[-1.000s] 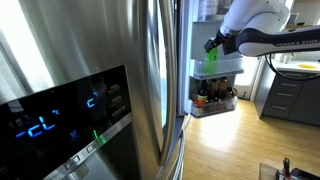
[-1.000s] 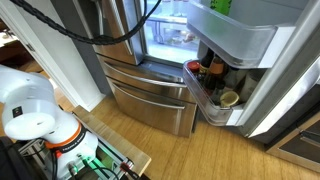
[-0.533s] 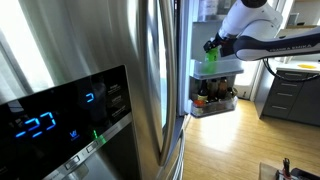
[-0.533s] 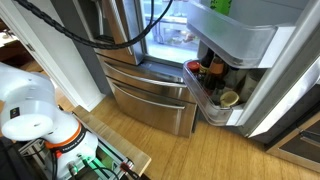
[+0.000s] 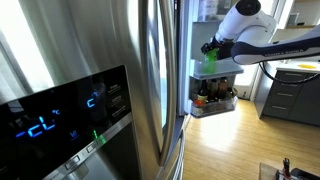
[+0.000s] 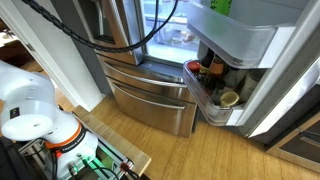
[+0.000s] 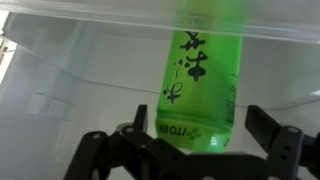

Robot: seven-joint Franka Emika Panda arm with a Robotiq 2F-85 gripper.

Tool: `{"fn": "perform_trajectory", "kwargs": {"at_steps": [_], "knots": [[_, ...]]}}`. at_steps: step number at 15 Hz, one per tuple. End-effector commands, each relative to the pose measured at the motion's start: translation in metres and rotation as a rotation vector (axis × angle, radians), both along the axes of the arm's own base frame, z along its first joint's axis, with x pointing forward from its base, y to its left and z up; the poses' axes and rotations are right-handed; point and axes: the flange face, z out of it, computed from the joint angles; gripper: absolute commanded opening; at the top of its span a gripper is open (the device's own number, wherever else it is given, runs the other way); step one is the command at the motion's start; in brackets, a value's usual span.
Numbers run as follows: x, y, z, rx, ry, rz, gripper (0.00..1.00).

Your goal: Remove the green bottle from the shelf on the fridge door

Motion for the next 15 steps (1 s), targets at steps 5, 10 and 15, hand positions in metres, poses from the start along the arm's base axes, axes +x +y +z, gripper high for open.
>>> {"fn": "perform_trajectory", "kwargs": {"at_steps": [5,10,15], "knots": [[0.002,-0.010,-0.013,-0.007,-0.013,-0.032,0.53],[0.002,-0.007,-0.010,-0.070,0.000,-0.026,0.44],[0.004,0.003,-0.001,-0.218,0.068,0.042,0.44]]}}
